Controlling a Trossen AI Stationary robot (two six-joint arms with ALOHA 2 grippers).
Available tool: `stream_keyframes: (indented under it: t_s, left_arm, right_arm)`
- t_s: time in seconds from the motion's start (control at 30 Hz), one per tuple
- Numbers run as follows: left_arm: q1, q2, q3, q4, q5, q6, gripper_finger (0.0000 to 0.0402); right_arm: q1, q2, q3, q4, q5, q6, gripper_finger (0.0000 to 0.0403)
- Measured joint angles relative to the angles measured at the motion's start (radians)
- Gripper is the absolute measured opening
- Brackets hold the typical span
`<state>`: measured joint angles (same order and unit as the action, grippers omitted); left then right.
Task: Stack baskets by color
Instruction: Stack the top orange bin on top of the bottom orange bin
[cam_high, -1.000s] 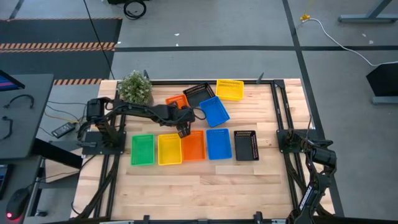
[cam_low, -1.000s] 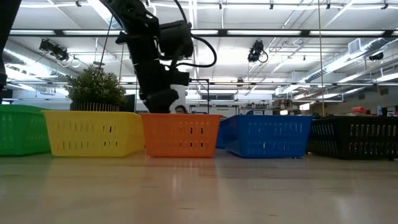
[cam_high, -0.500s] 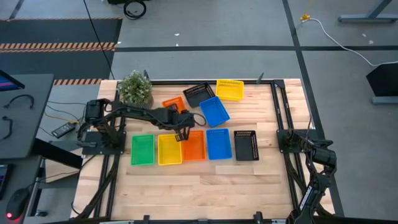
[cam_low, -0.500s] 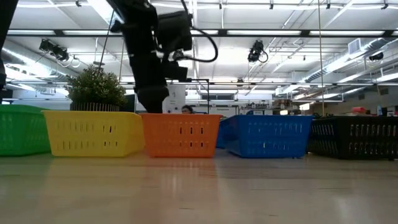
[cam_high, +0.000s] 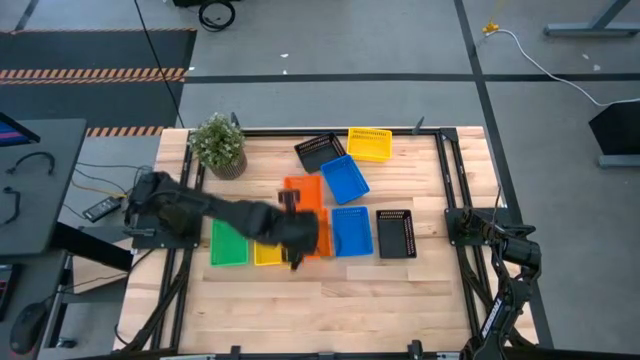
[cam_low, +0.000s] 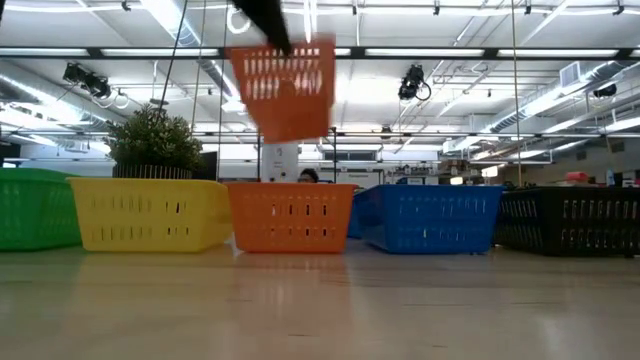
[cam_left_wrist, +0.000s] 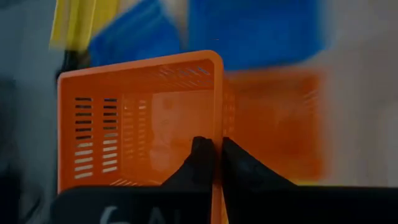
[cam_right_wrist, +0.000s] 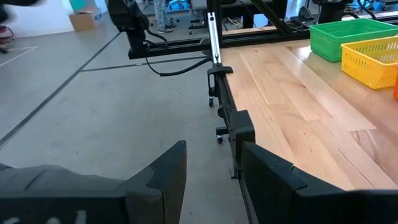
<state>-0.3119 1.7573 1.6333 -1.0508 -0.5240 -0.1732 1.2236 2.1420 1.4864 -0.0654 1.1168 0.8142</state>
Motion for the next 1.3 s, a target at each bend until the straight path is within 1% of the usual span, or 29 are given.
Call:
stream_keyframes:
  t_s: [0.07, 0.13, 0.23, 0.33, 0.43, 0.53, 0.6, 0.67, 0.73, 0.87, 1.0, 1.3]
  left_arm:
    - [-0.067, 0.002, 0.032, 0.041, -0.001, -0.028, 0.0015]
    - [-0.131, 0.004, 0.025, 0.108, -0.01, -0.04, 0.0015]
    - [-0.206, 0.01, -0.036, 0.242, -0.072, -0.074, 0.0015]
    - [-0.242, 0.01, -0.106, 0.303, -0.133, -0.129, 0.0015]
    - [-0.24, 0.01, -0.169, 0.332, -0.177, -0.182, 0.0015]
    - [-0.224, 0.01, -0.223, 0.408, -0.222, -0.178, 0.0015]
    - [-0.204, 0.01, -0.253, 0.456, -0.219, -0.178, 0.0015]
    - [-0.184, 0.01, -0.28, 0.49, -0.194, -0.182, 0.0015]
    - [-0.171, 0.01, -0.299, 0.5, -0.188, -0.183, 0.0015]
    - [-0.167, 0.011, -0.302, 0.492, -0.208, -0.183, 0.0015]
    - [-0.169, 0.013, -0.302, 0.479, -0.206, -0.212, 0.0015]
    - [-0.168, 0.108, -0.302, 0.472, -0.194, -0.204, 0.0015]
  right_arm:
    - [0.0, 0.0, 0.0, 0.001, 0.0, 0.002, 0.0159]
    - [0.0, 0.0, 0.0, 0.001, 0.0, 0.002, 0.0159]
    - [0.0, 0.0, 0.0, 0.001, 0.0, 0.001, 0.0159]
    - [0.0, 0.0, 0.0, 0.001, 0.0, -0.003, 0.0159]
    - [0.0, 0.0, 0.0, -0.002, 0.0, -0.004, 0.0159]
    - [0.0, 0.0, 0.0, -0.003, 0.0, -0.02, 0.0159]
    - [-0.001, 0.0, 0.0, -0.003, 0.0, -0.029, 0.0159]
    - [-0.003, 0.0, 0.0, -0.003, 0.0, -0.029, 0.0159]
    - [-0.005, 0.0, 0.0, -0.003, 0.0, -0.028, 0.0159]
    - [-0.006, 0.0, 0.0, -0.003, 0.0, -0.025, 0.0159]
    - [-0.006, 0.0, 0.0, -0.003, 0.0, -0.022, 0.0159]
    - [-0.006, 0.0, 0.0, 0.004, 0.0, -0.021, 0.0159]
